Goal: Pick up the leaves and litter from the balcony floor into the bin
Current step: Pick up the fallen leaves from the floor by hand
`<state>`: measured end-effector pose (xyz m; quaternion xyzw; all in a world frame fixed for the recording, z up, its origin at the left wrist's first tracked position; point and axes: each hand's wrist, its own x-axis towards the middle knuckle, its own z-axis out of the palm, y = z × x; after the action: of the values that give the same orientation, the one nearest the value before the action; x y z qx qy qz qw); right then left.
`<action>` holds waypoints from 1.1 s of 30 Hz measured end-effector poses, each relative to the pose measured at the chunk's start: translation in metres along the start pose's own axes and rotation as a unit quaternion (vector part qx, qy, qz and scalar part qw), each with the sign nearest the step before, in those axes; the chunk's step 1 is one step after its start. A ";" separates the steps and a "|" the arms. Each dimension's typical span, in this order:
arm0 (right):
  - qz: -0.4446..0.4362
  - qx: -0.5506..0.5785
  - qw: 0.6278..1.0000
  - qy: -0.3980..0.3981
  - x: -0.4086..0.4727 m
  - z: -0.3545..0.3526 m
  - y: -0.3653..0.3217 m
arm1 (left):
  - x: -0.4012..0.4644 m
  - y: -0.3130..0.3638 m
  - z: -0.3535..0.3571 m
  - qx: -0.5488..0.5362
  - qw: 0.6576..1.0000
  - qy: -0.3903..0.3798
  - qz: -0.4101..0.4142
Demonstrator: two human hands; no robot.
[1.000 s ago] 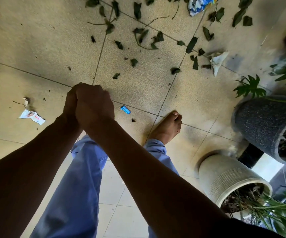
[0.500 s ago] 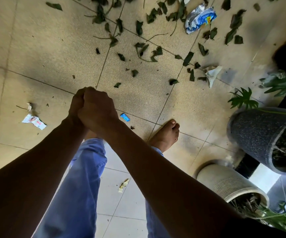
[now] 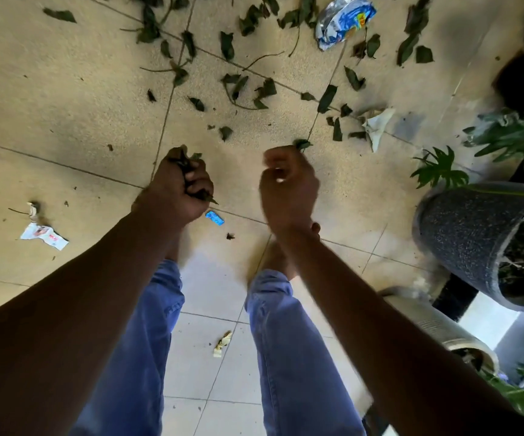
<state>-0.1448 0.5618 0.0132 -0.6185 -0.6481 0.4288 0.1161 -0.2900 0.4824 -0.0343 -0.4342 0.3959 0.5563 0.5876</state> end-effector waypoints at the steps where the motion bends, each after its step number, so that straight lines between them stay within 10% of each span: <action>1: 0.008 -0.058 0.998 0.012 0.020 -0.008 0.022 | 0.001 -0.004 0.003 0.005 1.000 -0.003 -0.009; 8: 0.171 -0.244 0.955 0.012 0.128 -0.045 0.138 | 0.025 -0.027 0.024 0.068 0.997 0.004 -0.030; 21: -0.129 -0.308 0.938 -0.090 0.143 -0.011 0.125 | 0.044 -0.035 0.030 0.115 0.993 -0.007 -0.041; 33: -0.088 -0.402 0.900 -0.144 0.177 -0.013 0.124 | 0.044 -0.038 0.018 0.139 0.988 -0.009 -0.065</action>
<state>-0.0856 0.7106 -0.1333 -0.4845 -0.8268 0.2045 -0.1998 -0.2491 0.5133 -0.0678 -0.3684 0.4351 0.4603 0.6805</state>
